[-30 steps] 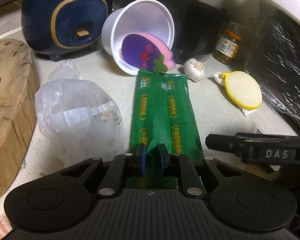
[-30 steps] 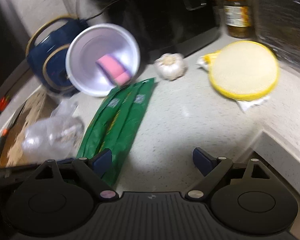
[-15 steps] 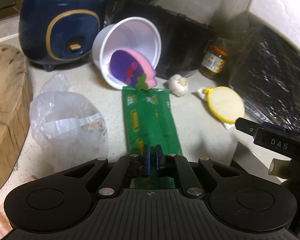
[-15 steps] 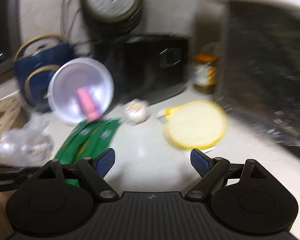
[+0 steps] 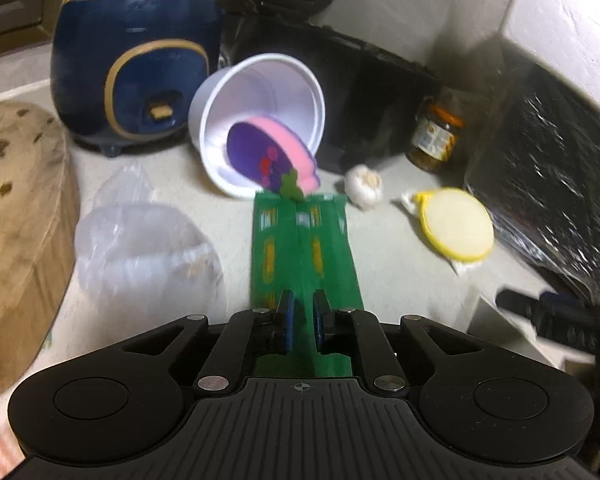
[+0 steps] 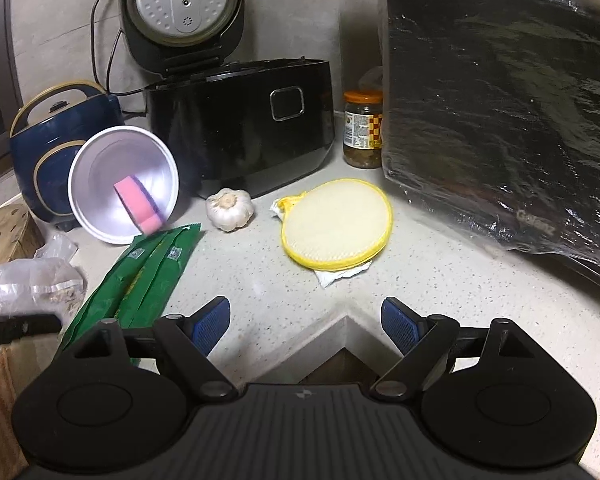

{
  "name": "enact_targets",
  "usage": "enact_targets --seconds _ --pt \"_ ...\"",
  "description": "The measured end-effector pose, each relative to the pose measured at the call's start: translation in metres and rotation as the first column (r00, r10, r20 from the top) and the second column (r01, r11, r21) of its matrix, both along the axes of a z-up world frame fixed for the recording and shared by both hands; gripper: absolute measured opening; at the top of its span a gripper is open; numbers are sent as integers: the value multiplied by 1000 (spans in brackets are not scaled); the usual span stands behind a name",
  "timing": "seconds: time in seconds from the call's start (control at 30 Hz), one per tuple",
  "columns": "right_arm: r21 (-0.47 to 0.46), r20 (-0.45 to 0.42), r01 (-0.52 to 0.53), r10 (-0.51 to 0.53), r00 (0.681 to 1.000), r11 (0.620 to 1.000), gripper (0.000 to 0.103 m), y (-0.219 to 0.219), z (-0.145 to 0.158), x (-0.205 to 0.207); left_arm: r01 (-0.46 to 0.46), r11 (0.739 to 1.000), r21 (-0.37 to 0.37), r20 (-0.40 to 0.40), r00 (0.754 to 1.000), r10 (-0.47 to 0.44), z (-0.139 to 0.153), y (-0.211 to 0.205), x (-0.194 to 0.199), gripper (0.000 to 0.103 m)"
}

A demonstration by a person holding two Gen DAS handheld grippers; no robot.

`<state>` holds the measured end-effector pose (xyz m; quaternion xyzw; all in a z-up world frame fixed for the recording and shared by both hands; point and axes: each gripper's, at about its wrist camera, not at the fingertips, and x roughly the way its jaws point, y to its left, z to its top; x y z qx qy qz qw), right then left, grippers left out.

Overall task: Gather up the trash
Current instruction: 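Close the left tool on the ends of the green sachets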

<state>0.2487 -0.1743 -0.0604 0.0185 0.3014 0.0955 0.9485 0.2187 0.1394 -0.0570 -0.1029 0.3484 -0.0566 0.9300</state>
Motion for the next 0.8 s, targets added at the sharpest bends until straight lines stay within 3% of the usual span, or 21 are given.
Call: enact_targets --seconds 0.1,0.17,0.27,0.3,0.37,0.4,0.63,0.8 --pt "3 -7 -6 6 1000 1000 84 2 -2 -2 23 992 128 11 1000 -25 -7 -17 15 19" --pt "3 -18 -9 9 1000 1000 84 3 -5 -2 38 977 212 -31 999 -32 -17 -27 23 20" --pt "-5 -31 -10 10 999 1000 84 3 -8 -6 79 967 241 -41 997 -72 -26 -34 23 26" --pt "-9 -34 -9 9 999 1000 84 3 -10 -7 92 965 245 -42 996 -84 -28 -35 23 27" --pt "-9 -38 -3 3 999 1000 84 2 -11 -9 128 967 220 -52 991 -119 -30 -34 23 40" --pt "-4 -41 -2 2 999 1000 84 1 -12 -10 143 968 206 -57 989 -134 -31 -33 24 42" --pt "-2 -49 -11 11 999 1000 84 2 -15 -13 124 978 170 -81 991 -111 -37 -28 29 51" --pt "-10 -23 -30 30 999 999 84 4 -12 -14 101 982 160 -70 993 -91 -39 -28 30 50"
